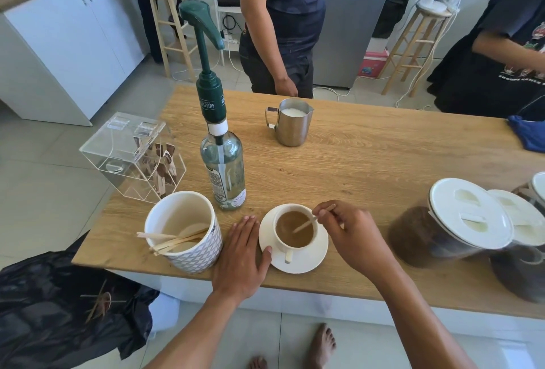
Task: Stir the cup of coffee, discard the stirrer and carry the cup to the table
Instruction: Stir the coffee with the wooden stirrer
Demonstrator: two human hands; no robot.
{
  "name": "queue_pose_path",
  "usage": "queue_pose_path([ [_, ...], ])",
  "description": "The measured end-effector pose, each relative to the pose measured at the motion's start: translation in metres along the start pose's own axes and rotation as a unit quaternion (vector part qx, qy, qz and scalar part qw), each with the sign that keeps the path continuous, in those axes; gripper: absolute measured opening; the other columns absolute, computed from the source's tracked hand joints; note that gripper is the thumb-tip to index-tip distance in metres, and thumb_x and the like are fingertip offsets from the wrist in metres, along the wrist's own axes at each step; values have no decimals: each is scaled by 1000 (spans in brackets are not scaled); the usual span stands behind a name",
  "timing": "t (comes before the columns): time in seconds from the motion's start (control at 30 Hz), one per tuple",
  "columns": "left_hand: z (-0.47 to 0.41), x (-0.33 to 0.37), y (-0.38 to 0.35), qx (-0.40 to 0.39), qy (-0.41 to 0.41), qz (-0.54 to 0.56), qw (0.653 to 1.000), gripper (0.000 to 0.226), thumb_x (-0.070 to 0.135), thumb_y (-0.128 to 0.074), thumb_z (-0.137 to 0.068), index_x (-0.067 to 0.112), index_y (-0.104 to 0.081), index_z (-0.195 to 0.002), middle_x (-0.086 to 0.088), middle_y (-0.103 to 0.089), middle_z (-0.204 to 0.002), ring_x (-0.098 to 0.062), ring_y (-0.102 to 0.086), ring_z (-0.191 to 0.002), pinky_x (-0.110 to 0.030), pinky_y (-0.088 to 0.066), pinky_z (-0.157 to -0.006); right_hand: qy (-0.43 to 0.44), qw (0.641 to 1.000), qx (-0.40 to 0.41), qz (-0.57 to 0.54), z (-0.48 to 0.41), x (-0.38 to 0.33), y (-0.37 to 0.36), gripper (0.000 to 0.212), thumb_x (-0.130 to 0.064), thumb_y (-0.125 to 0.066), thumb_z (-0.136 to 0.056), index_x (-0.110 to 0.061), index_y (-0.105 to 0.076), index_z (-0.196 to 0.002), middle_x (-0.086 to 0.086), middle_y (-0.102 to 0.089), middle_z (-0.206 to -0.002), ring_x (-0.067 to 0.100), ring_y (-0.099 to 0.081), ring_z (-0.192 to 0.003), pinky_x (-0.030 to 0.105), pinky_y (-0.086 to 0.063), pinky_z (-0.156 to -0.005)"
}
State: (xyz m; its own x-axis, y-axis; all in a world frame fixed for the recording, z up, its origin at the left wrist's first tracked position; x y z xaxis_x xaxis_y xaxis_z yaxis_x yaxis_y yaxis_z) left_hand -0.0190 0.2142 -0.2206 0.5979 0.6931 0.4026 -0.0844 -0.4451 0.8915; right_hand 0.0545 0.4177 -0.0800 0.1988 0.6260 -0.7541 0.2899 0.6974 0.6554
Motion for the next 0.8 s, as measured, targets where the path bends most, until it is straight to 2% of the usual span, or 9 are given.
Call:
queue_pose_path([
  [0.1,0,0,0,4,0,2,1000,62,45,-35,-99,7,-42,-147,-7,-41,-154,-19,-27,-146,-37,-16,-121,-7,999,42,19,0,1,4,17,-17,-54,-98,-18,-69,-91,-20,-67,-87,0,-59,-82,20,-47,-65],
  [0.2,0,1,1,5,-1,0,1000,61,45,-36,-99,7,-44,-146,-7,-42,-153,-20,-29,-145,-37,-17,-120,15,1000,21,10,0,0,0,16,-20,-56,-98,-25,-69,-92,-19,-69,-95,-4,-60,-87,13,-46,-69],
  [0.27,0,1,1,6,-2,2,1000,61,44,-37,-98,6,-44,-145,-8,-43,-152,-21,-30,-145,-37,-17,-120,6,1000,0,1,1,1,-4,19,-20,-56,-97,-30,-68,-86,-20,-71,-94,0,-63,-83,19,-49,-70],
  [0.33,0,2,1,8,-2,2,1000,61,44,-36,-98,6,-44,-145,-8,-42,-153,-20,-30,-145,-38,-18,-120,-12,1000,24,13,1,3,0,19,-18,-54,-96,-23,-69,-85,-19,-69,-88,3,-61,-79,23,-49,-67],
  [0.4,1,1,1,7,0,2,1000,61,45,-36,-99,6,-44,-145,-8,-42,-153,-21,-30,-145,-38,-18,-120,-8,998,56,20,0,2,3,17,-16,-54,-97,-19,-69,-90,-18,-68,-86,1,-60,-81,19,-47,-66],
  [0.5,0,0,1,7,0,-1,1000,61,45,-35,-98,7,-45,-145,-8,-42,-153,-21,-30,-145,-39,-19,-119,18,1000,20,2,0,-1,0,16,-18,-57,-97,-25,-70,-91,-18,-70,-94,-4,-62,-85,10,-45,-70],
  [0.6,0,0,0,5,1,-1,1000,61,45,-35,-99,7,-43,-146,-7,-41,-154,-20,-29,-145,-39,-19,-120,-7,1000,12,2,1,1,0,19,-16,-56,-96,-23,-68,-83,-19,-70,-88,4,-63,-78,16,-47,-64],
  [0.7,0,-1,-3,1,0,-7,1000,61,46,-34,-99,7,-43,-146,-7,-40,-154,-19,-27,-146,-40,-20,-121,8,998,55,16,1,-2,5,17,-13,-55,-97,-15,-69,-88,-23,-65,-85,-5,-59,-82,11,-44,-65],
  [0.8,0,-2,-4,-4,1,-14,1000,62,47,-33,-100,7,-43,-146,-7,-40,-154,-19,-27,-146,-41,-21,-120,15,1000,15,-4,1,-4,3,16,-15,-57,-97,-16,-71,-90,-25,-67,-90,-7,-60,-85,12,-46,-69],
])
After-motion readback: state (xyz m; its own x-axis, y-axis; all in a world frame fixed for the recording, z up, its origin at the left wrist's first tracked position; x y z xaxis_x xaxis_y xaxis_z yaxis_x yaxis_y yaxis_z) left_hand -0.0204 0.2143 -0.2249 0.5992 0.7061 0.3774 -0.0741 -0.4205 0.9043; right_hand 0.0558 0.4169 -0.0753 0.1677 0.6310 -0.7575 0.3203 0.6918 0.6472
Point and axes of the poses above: each hand's wrist, its own z-axis away from the middle knuckle, its own y-axis out of the back of the hand, x = y × z, the point moved 3 cm from there along -z, towards the middle knuckle
